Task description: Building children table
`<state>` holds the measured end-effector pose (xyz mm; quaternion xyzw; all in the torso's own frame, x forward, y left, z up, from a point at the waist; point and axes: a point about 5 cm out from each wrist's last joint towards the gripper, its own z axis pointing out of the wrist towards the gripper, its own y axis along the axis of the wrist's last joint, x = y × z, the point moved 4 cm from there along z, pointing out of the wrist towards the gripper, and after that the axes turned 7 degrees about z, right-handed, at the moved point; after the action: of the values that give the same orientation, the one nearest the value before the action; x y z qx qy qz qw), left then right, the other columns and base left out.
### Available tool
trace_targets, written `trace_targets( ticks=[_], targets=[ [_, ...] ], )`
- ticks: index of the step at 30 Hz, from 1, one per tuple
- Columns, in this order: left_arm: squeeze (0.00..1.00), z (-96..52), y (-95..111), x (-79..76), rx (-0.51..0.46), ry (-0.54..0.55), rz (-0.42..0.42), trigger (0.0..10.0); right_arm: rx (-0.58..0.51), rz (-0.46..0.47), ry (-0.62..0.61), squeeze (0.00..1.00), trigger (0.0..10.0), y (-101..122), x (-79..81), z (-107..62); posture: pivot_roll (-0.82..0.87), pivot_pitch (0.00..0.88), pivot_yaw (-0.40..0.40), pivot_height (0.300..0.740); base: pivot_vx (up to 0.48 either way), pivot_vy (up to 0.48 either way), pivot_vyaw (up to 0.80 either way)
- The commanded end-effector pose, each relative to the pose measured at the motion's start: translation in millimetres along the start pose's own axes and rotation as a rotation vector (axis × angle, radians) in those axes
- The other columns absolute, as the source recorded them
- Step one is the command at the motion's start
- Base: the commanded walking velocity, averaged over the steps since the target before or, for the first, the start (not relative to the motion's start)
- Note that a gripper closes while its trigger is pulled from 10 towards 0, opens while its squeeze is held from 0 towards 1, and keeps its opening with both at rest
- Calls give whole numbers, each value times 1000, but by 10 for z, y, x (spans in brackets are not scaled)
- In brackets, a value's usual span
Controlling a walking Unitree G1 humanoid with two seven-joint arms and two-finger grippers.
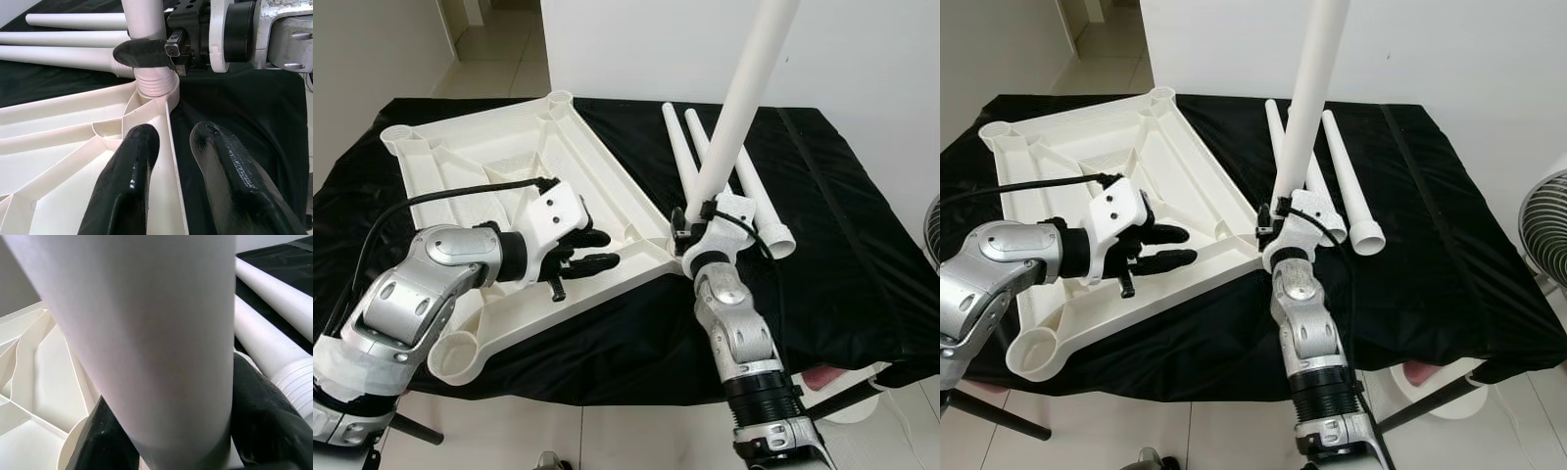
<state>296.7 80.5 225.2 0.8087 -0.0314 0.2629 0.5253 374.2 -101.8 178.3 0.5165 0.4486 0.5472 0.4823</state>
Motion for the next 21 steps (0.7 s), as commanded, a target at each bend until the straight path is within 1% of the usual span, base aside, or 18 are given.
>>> trace_targets(
  ticks=[1, 2, 3, 4, 5, 6, 7, 8, 9, 10, 11, 12, 13, 14, 15, 16, 18, 21],
  targets=[
    [0, -12, 22, -29, -8, -9, 1, 10000, 160, -20, -30, 0, 10000, -408, -134, -61, 21, 117, 24, 740, 0, 0, 0],
    [0, -11, 21, -30, -8, -8, 0, 10000, 137, -8, 13, 1000, 10000, -357, -92, -48, 20, 116, 23, 740, 0, 0, 0],
    [0, -11, 21, -30, -8, -8, 0, 10000, 137, -8, 13, 1000, 10000, -357, -92, -48, 20, 116, 23, 740, 0, 0, 0],
    [0, -12, 19, -31, -8, -7, 0, 10000, 117, 10, 83, 1000, 10000, -295, -31, -29, 20, 116, 23, 740, 0, 0, 0],
    [0, -12, 19, -31, -8, -7, 0, 10000, 117, 10, 83, 1000, 10000, -295, -31, -29, 20, 116, 23, 740, 0, 0, 0],
    [0, -12, 18, -32, -8, -7, -1, 10000, 106, 22, 123, 1000, 10000, -255, 7, -23, 20, 116, 23, 740, 0, 0, 0],
    [0, -14, 18, -33, -8, -7, -1, 10000, 74, 23, 180, 714, 10000, -172, 60, -24, 20, 116, 23, 740, 0, 0, 0],
    [0, -17, 18, -33, -9, -7, -1, 10000, 54, 11, 236, 0, 10000, -114, 112, -33, 20, 116, 23, 740, 0, 0, 0],
    [0, -17, 18, -33, -9, -7, -1, 10000, 54, 11, 236, 0, 10000, -114, 112, -33, 20, 116, 23, 740, 0, 0, 0],
    [0, -18, 18, -33, -9, -7, -1, 10000, 42, 1, 269, 0, 10000, -81, 143, -42, 20, 116, 23, 740, 0, 0, 0],
    [0, -18, 18, -32, -9, -6, -1, 10000, 25, -27, 353, 0, 10000, -18, 189, -58, 19, 112, 24, 740, 0, 0, 0],
    [0, -18, 18, -32, -9, -6, -1, 10000, 25, -27, 353, 0, 10000, -18, 189, -58, 19, 112, 24, 740, 0, 0, 0],
    [0, -19, 18, -32, -8, -6, 0, 10000, 14, -60, 415, 0, 10000, 35, 188, -57, 20, 112, 25, 740, 0, 0, 0],
    [0, -19, 18, -32, -8, -6, 0, 10000, 14, -60, 415, 0, 10000, 35, 188, -57, 20, 112, 25, 740, 0, 0, 0],
    [0, -19, 18, -30, -8, -6, 0, 10000, 10, -98, 485, 0, 10000, 81, 178, -58, 21, 113, 26, 740, 0, 0, 0],
    [0, -19, 18, -30, -8, -6, 0, 10000, 10, -98, 485, 0, 10000, 81, 178, -58, 21, 113, 26, 740, 0, 0, 0],
    [0, -25, 19, -25, -7, -4, 0, 10000, 35, -154, 602, 0, 10000, 142, 104, -34, 23, 115, 28, 740, 0, 0, 0],
    [0, -28, 21, -21, -8, -4, 0, 10000, 37, -171, 632, 0, 10000, 163, 84, -27, 26, 119, 30, 740, 0, 0, 0]
  ],
)
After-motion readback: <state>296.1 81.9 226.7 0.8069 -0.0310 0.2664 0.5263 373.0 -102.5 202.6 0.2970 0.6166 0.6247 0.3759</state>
